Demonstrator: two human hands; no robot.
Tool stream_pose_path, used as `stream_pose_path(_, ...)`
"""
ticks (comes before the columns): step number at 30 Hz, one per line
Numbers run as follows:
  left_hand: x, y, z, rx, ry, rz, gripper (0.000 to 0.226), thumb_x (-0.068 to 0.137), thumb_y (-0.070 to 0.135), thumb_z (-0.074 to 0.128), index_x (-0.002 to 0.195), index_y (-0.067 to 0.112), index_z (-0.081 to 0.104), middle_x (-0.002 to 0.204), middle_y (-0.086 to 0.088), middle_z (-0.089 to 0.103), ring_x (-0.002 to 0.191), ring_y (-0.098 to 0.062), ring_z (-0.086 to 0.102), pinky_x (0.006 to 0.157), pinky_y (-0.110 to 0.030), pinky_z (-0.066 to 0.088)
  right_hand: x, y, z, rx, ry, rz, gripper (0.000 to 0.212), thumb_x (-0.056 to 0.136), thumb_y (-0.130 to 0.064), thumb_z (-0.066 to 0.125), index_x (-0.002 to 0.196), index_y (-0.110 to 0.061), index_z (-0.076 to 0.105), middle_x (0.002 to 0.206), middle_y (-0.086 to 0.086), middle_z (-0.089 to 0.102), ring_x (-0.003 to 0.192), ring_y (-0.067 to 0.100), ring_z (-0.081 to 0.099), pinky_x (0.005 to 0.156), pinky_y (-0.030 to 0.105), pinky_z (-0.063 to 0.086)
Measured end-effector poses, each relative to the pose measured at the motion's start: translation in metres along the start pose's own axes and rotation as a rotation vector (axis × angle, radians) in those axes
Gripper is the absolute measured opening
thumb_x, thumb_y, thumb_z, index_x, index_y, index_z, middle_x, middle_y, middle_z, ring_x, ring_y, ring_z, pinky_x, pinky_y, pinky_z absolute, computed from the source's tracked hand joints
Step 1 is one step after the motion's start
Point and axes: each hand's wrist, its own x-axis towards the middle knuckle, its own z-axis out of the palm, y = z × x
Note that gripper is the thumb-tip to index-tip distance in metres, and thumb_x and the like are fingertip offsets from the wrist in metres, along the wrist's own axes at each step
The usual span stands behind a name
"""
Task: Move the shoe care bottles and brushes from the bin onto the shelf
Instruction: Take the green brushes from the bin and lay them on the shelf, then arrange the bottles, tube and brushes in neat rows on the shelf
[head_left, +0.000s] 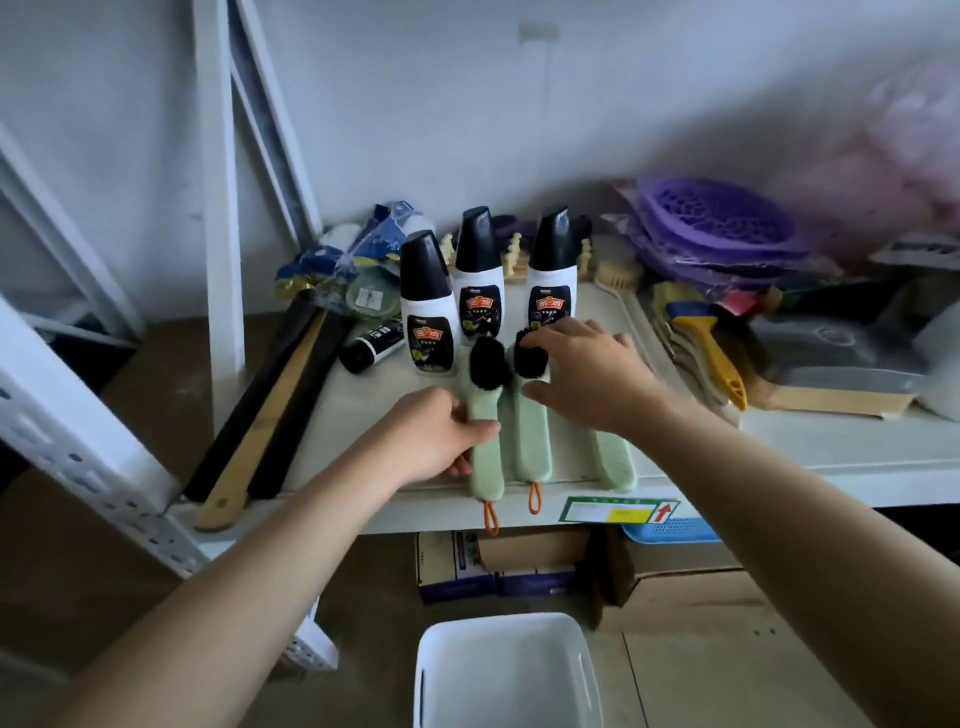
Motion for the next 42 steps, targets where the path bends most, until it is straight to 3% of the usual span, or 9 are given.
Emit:
stream_pose_path(4, -0.004, 0.020, -0.004, 0.344, 0.033, -0.072, 0.049, 0.087, 0.053, 0.051, 0.085, 0.006, 0.066, 0.073, -0.007, 0.069, 0.063, -0.017, 0.062, 0.052, -0.024, 0.039, 0.014, 0.007, 0.003, -0.082, -0.078, -0.027, 0.059, 0.084, -0.049, 0.054, 0.136, -0.029, 0.037, 0.138, 0.005, 0.048, 0.125, 0.031, 0.044, 0.097, 0.048, 0.031)
stream_pose_path(9, 0.002, 0.028, -0.009, 0.474, 0.076, -0.155, 0.048, 0.088, 0.051, 0.050, 0.103, 0.006, 0.059, 0.108, -0.013, 0.063, 0.096, -0.030, 0.060, 0.078, -0.035, 0.046, 0.028, 0.010, -0.003, -0.054, -0.167, -0.071, 0.065, 0.084, -0.051, 0.054, 0.138, -0.021, 0.034, 0.141, 0.005, 0.047, 0.128, 0.027, 0.043, 0.096, 0.048, 0.027)
stream_pose_path(14, 0.010, 0.028, -0.010, 0.456, 0.113, -0.137, 0.042, 0.089, 0.045, 0.052, 0.104, 0.006, 0.059, 0.109, -0.013, 0.063, 0.098, -0.030, 0.060, 0.078, -0.034, 0.045, 0.039, 0.007, -0.003, -0.018, -0.154, -0.097, 0.054, 0.080, -0.045, 0.058, 0.123, -0.014, 0.047, 0.127, 0.005, 0.056, 0.121, 0.025, 0.048, 0.092, 0.046, 0.028)
stream_pose_path(18, 0.006, 0.024, -0.036, 0.463, 0.132, -0.091, 0.045, 0.082, 0.057, 0.055, 0.092, 0.013, 0.058, 0.087, -0.002, 0.062, 0.078, -0.020, 0.057, 0.063, -0.032, 0.041, 0.040, 0.007, -0.008, -0.047, -0.145, -0.080, 0.063, 0.077, -0.053, 0.060, 0.127, -0.017, 0.045, 0.129, 0.003, 0.055, 0.123, 0.023, 0.047, 0.093, 0.046, 0.027)
stream_pose_path(22, 0.005, 0.025, -0.092, 0.345, 0.407, -0.038, 0.046, 0.071, 0.063, 0.061, 0.074, 0.018, 0.055, 0.070, 0.000, 0.061, 0.067, -0.021, 0.056, 0.056, -0.031, 0.037, 0.043, 0.001, -0.042, 0.145, 0.193, -0.122, 0.051, 0.081, -0.044, 0.061, 0.123, -0.016, 0.052, 0.118, 0.005, 0.062, 0.113, 0.025, 0.054, 0.096, 0.041, 0.035)
stream_pose_path(25, 0.017, 0.030, -0.109, 0.291, 0.554, 0.032, 0.054, 0.066, 0.060, 0.069, 0.093, 0.017, 0.050, 0.082, 0.005, 0.057, 0.075, -0.019, 0.054, 0.061, -0.033, 0.039, 0.062, -0.013, -0.070, 0.252, 0.380, -0.191, 0.048, 0.078, -0.028, 0.066, 0.121, -0.009, 0.054, 0.116, 0.012, 0.060, 0.108, 0.032, 0.054, 0.089, 0.039, 0.043)
stream_pose_path(31, 0.054, 0.031, -0.118, 0.117, 0.361, 0.147, 0.074, 0.062, 0.046, 0.080, 0.125, 0.028, 0.046, 0.122, 0.008, 0.057, 0.112, -0.012, 0.054, 0.090, -0.031, 0.042, 0.125, -0.034, -0.092, -0.058, -0.008, -0.211, 0.071, 0.077, -0.040, 0.068, 0.137, -0.024, 0.036, 0.132, 0.004, 0.053, 0.123, 0.026, 0.048, 0.100, 0.043, 0.027)
stream_pose_path(35, 0.063, 0.032, -0.125, 0.196, 0.252, 0.163, 0.057, 0.066, 0.037, 0.080, 0.117, 0.024, 0.058, 0.116, 0.005, 0.064, 0.103, -0.013, 0.056, 0.086, -0.027, 0.042, 0.141, -0.033, -0.081, -0.111, -0.149, -0.201, 0.055, 0.079, -0.038, 0.067, 0.127, -0.020, 0.046, 0.113, 0.003, 0.063, 0.115, 0.026, 0.052, 0.099, 0.042, 0.027)
stream_pose_path(42, 0.088, 0.037, -0.137, 0.139, 0.340, 0.228, 0.044, 0.067, 0.034, 0.080, 0.105, 0.019, 0.063, 0.097, 0.004, 0.064, 0.092, -0.016, 0.058, 0.081, -0.029, 0.044, 0.146, -0.020, -0.082, -0.062, -0.074, -0.144, 0.043, 0.082, -0.036, 0.064, 0.118, -0.017, 0.049, 0.111, 0.004, 0.063, 0.109, 0.028, 0.053, 0.097, 0.040, 0.029)
